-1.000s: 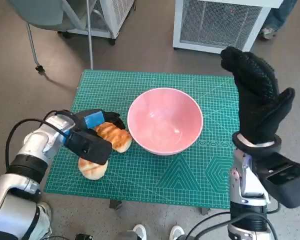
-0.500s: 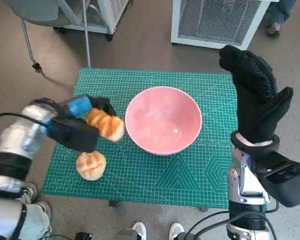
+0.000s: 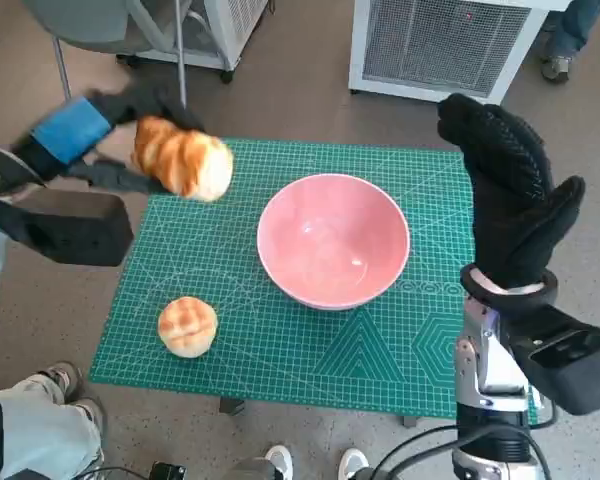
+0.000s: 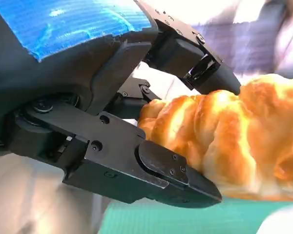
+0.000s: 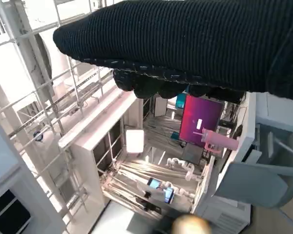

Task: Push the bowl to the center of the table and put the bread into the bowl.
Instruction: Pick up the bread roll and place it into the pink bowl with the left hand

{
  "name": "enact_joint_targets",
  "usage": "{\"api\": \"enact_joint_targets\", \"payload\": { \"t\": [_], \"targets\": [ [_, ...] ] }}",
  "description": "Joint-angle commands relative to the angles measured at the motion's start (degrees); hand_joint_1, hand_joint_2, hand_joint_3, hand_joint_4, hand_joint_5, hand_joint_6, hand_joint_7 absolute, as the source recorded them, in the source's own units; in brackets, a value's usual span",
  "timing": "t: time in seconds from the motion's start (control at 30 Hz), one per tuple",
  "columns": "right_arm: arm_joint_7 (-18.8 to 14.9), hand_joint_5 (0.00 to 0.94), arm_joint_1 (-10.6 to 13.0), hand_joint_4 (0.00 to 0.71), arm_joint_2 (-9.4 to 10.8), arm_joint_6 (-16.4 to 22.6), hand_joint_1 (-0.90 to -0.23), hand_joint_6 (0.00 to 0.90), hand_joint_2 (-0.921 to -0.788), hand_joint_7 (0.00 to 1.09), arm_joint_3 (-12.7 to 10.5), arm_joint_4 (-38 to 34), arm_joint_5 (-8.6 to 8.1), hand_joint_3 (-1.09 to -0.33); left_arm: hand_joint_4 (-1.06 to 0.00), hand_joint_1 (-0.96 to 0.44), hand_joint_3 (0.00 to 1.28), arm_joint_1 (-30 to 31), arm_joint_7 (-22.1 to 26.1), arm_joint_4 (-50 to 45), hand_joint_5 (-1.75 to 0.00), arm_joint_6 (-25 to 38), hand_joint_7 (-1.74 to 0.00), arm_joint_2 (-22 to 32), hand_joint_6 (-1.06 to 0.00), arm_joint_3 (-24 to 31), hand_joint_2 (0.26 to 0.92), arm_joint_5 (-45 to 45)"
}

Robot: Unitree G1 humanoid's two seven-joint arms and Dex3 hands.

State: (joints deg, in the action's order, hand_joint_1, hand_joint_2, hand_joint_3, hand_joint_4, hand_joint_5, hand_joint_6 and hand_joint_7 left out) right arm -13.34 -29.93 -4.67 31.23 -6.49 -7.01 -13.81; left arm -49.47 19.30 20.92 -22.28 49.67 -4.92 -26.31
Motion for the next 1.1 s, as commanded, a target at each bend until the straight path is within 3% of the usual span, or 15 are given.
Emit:
{"api": "enact_joint_targets", "payload": {
  "t": [0.03, 0.23, 0.5, 0.7, 1.1],
  "targets": [
    [-0.6, 0.038, 1.2, 0.284, 0.0, -0.8, -0.61, -0.001, -0.921, 0.77, -0.2, -0.7, -0.81, -0.76, -0.82, 0.0, 0.01, -1.3, -2.9, -1.7, -0.95, -2.1, -1.18, -2.8, -0.68, 0.6, 0.91, 1.2],
    [-0.7, 0.038, 1.2, 0.283, 0.0, -0.9, -0.61, -0.001, -0.921, 0.78, -0.2, -0.6, -0.88, -0.761, -0.8, 0.0, 0.01, -3.3, -5.0, -2.8, -0.98, -2.9, -1.19, -7.6, -0.67, -2.7, 0.916, -2.1],
    [-1.0, 0.039, 1.2, 0.283, -0.3, -0.7, -0.61, -0.001, -0.921, 0.78, -0.3, -0.5, -0.85, -0.761, -0.76, 0.0, 0.03, -6.5, 0.0, -2.4, -1.09, 0.9, -1.13, -14.2, -0.65, -9.3, 0.918, -5.4],
    [-1.5, 0.041, 1.4, 0.284, -0.6, -0.6, -0.607, -0.001, -0.921, 0.78, -0.6, -0.3, -1.3, -0.759, -0.79, 0.0, 0.02, -9.0, 0.6, 3.7, -1.09, -0.6, -1.11, -18.5, -0.65, -13.9, 0.916, -7.9],
    [-1.8, 0.04, 1.9, 0.279, -1.2, -0.1, -0.596, -0.001, -0.921, 0.78, -0.9, 0.0, -1.81, -0.757, -0.77, 0.0, 0.03, -12.3, -3.2, 17.8, -1.05, -4.1, -1.19, -24.3, -0.64, -20.6, 0.92, -13.6]
  ]
}}
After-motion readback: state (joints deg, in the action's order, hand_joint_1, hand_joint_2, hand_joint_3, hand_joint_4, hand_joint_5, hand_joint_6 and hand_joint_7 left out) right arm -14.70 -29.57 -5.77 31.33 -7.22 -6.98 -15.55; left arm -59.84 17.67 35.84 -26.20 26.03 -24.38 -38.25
